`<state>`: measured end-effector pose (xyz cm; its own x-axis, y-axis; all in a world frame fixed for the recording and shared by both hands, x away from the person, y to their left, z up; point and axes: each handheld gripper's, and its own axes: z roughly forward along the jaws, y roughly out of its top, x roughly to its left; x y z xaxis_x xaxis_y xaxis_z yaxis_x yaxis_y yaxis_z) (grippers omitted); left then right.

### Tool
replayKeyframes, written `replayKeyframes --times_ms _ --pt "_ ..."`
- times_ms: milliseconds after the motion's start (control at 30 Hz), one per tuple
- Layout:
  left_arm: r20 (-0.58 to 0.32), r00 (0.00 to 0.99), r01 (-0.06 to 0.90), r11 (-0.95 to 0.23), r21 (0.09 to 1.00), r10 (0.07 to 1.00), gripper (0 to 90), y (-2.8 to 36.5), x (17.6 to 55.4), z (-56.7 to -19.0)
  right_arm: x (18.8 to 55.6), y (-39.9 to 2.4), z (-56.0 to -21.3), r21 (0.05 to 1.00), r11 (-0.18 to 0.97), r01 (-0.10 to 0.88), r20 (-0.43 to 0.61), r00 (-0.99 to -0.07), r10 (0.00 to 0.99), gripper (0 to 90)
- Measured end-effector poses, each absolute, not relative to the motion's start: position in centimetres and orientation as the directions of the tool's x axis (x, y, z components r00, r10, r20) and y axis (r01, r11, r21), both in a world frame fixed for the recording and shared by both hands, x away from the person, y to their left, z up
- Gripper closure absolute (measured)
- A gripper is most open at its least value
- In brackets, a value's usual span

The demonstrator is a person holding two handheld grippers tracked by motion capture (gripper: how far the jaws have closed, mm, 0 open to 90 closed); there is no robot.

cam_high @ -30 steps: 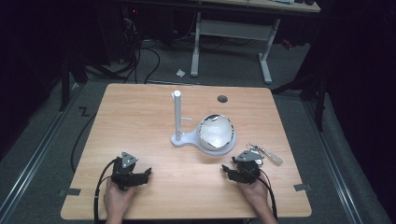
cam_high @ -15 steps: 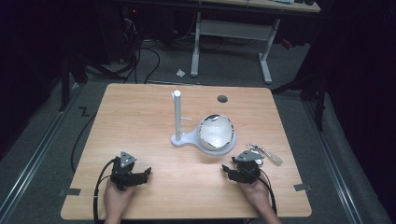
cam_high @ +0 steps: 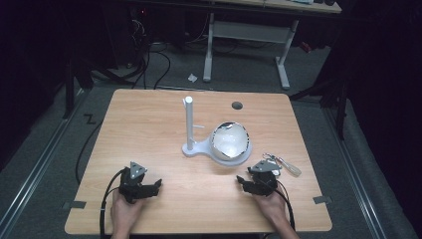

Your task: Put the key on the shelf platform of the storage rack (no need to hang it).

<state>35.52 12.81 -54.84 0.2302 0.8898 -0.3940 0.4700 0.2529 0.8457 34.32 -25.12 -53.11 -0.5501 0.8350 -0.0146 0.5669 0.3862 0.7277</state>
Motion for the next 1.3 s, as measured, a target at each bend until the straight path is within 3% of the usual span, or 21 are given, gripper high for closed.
replayKeyframes --times_ms 300,600,867,1300 --pt "-0.393 0.225 0.467 0.255 0.847 0.892 14.2 12.7 35.5 -54.8 34.3 -25.3 -52.8 0.714 0.394 0.579 -0.02 -0.546 0.838 42.6" --pt "-0.39 0.221 0.466 0.254 0.848 0.894 14.3 12.7 35.4 -54.9 33.8 -26.5 -51.8 0.743 0.339 0.577 0.051 -0.554 0.831 44.9" --pt "-0.392 0.223 0.468 0.254 0.846 0.893 14.5 12.8 35.3 -54.8 33.6 -27.0 -51.0 0.749 0.356 0.559 0.014 -0.55 0.835 46.0" --pt "-0.393 0.219 0.463 0.26 0.847 0.893 15.8 12.8 35.3 -54.8 33.6 -29.0 -49.8 0.765 0.298 0.571 0.051 -0.515 0.855 47.3"
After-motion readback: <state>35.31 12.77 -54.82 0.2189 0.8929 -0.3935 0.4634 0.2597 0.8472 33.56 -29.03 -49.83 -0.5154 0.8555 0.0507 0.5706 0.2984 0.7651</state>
